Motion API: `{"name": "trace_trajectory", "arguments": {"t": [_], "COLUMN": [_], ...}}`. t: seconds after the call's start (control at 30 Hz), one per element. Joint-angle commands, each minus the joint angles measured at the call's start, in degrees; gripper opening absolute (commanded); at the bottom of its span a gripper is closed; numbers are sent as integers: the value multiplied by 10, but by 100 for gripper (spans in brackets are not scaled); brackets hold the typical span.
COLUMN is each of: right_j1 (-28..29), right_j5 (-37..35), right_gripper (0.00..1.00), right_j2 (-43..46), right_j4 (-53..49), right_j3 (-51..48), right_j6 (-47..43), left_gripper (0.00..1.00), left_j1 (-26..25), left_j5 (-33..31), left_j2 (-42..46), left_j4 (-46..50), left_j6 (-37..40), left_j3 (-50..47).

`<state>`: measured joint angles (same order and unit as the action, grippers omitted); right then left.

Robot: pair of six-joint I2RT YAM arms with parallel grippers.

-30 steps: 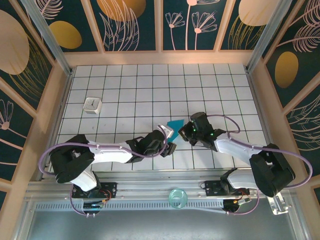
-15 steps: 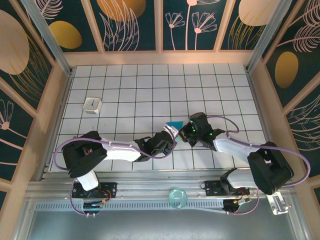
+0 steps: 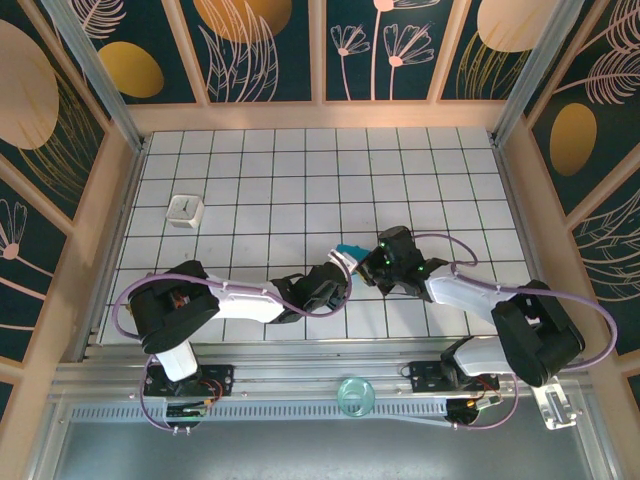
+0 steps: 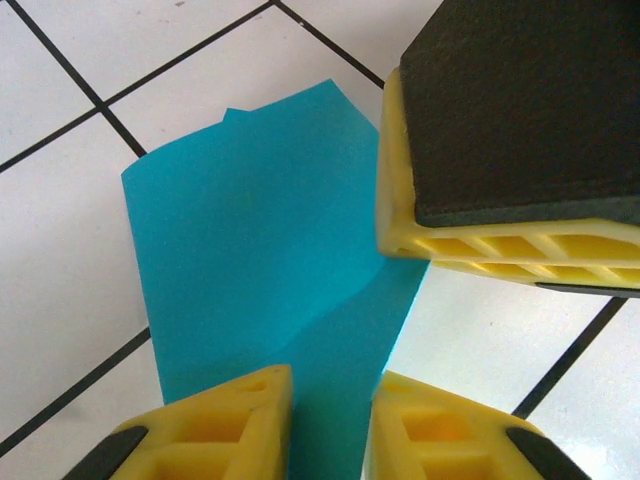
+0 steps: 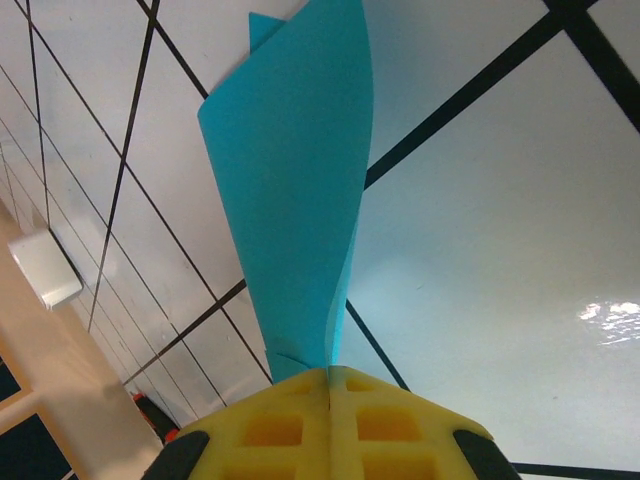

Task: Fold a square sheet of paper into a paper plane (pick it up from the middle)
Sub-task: Perform the fifth fold on the wing at the bottom-center of the table.

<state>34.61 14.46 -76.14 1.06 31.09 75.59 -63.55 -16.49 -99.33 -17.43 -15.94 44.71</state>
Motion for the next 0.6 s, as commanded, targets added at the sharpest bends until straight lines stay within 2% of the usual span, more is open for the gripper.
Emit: {"name": "trace_trajectory", "arguments": {"t": [0.0,0.1,0.33,0.57], "right_j1": [9,9,9,9], "right_j5": [0,-3,0,1], "right_gripper": [0,0,0,0], "right_j2": [-4,-6,-11,-9], "right_j4": [16,13,16,14], "right_j3": [-1,1,5,6], "right_j6": [3,0,-4,-7], "left_gripper": [23,22,29,21], "left_j1": [-2,-2,-1,-2], "left_j5": [17,27,49,36], "left_j2": [-11,-9,-2,-9], "left_j4": [-15,-18,-28,-22], "left_j6": [-5,-5,-1,-4], "left_j3": [7,4,-3,1]}}
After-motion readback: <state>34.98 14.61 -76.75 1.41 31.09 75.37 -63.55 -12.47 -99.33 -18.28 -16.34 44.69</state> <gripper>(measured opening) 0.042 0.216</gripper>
